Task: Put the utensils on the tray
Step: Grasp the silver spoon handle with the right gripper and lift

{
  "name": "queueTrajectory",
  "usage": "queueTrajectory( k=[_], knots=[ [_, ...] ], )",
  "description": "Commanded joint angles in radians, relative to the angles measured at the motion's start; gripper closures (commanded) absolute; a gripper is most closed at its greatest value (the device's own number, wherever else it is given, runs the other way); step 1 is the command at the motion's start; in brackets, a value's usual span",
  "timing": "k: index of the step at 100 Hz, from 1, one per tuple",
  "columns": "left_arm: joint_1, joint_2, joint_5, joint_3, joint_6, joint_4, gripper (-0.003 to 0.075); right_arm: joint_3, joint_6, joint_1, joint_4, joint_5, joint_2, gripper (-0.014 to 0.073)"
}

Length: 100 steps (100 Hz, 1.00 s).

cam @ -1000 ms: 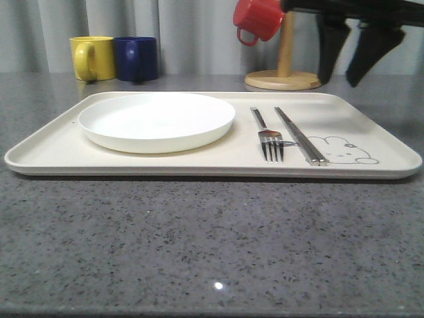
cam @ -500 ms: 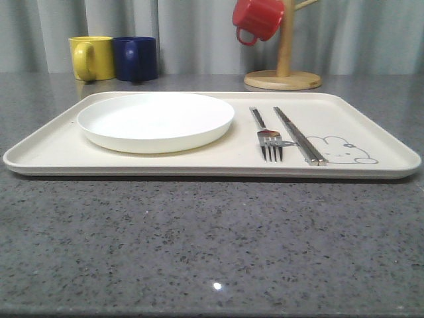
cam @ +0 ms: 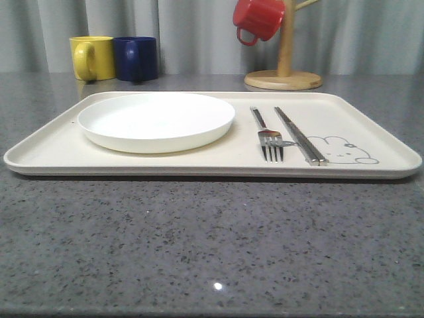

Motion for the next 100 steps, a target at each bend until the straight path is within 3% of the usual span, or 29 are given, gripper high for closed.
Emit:
queueTrajectory(
  k=[1, 54, 66, 85, 100],
  knots=[
    [-0.007, 0.0, -0.077, -0.028, -0.009, 0.0, 0.0738, -0.029, -0.014, -0.007, -0.003, -0.023, -0.031, 0.0293],
    [-0.007, 0.0, -0.077, -0.028, -0.009, 0.0, 0.0738, -0.029, -0.017, -0.007, 0.008, -0.019, 0.032, 0.03],
    [-0.007, 0.0, -0.077, -0.028, -0.009, 0.0, 0.0738, -0.029, -0.017, -0.007, 0.01, -0.005, 0.032, 0.0391],
    [-0.007, 0.0, -0.077, -0.028, -0.009, 0.0, 0.0738, -0.029, -0.017, -0.007, 0.03, 0.004, 0.029, 0.0669],
    [-0.007, 0.0, -0.077, -0.028, -0.009, 0.0, 0.0738, -0.029, -0.013, -0.007, 0.068, 0.029, -0.003, 0.0657]
  ],
)
